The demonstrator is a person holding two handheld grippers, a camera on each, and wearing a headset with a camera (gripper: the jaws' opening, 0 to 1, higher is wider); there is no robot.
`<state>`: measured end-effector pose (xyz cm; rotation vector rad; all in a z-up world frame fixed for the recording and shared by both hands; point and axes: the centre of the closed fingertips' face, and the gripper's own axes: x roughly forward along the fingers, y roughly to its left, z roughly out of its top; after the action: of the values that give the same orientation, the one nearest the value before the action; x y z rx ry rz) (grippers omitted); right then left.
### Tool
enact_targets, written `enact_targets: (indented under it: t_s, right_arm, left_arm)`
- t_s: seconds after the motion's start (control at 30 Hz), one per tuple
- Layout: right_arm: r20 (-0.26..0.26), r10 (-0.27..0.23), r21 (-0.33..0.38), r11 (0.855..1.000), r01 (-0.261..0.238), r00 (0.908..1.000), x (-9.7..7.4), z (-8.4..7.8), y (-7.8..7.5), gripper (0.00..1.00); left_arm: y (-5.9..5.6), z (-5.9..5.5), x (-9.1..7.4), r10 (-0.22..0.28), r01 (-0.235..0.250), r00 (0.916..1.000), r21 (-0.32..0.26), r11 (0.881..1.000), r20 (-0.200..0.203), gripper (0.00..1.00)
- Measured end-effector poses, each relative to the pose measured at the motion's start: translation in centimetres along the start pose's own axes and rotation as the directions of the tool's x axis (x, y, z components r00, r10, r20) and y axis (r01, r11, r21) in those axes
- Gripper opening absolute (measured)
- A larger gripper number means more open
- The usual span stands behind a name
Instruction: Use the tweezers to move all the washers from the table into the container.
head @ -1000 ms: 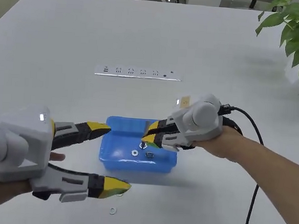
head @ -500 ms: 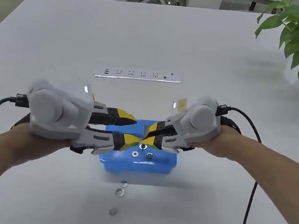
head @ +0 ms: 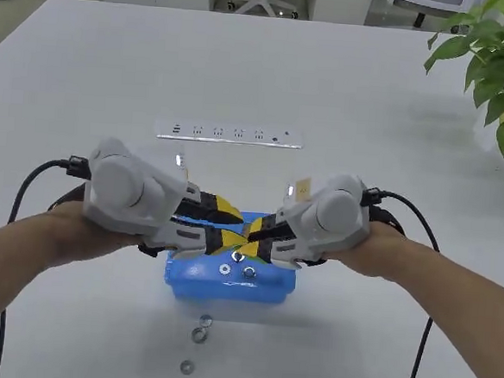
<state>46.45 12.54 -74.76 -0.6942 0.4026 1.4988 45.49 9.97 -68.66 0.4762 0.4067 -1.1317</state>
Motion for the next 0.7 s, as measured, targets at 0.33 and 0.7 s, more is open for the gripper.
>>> enact_targets:
  t_s: [0.33,0.7]
  right_arm:
    - [0.0,0.009,-0.005,1.0,-0.009,1.0,0.16,0.16,0.1,0.08]
    - [0.008,-0.035,0.053,0.998,0.034,0.9994,-0.4,0.09,0.27,0.2]
  left_arm:
    - [0.39,-0.22,0.3,-0.028,0.029,0.9996,0.027,0.999,-0.009,0.07]
    - [0.6,-0.33,0.31,-0.038,0.038,0.999,0.016,0.999,-0.024,0.05]
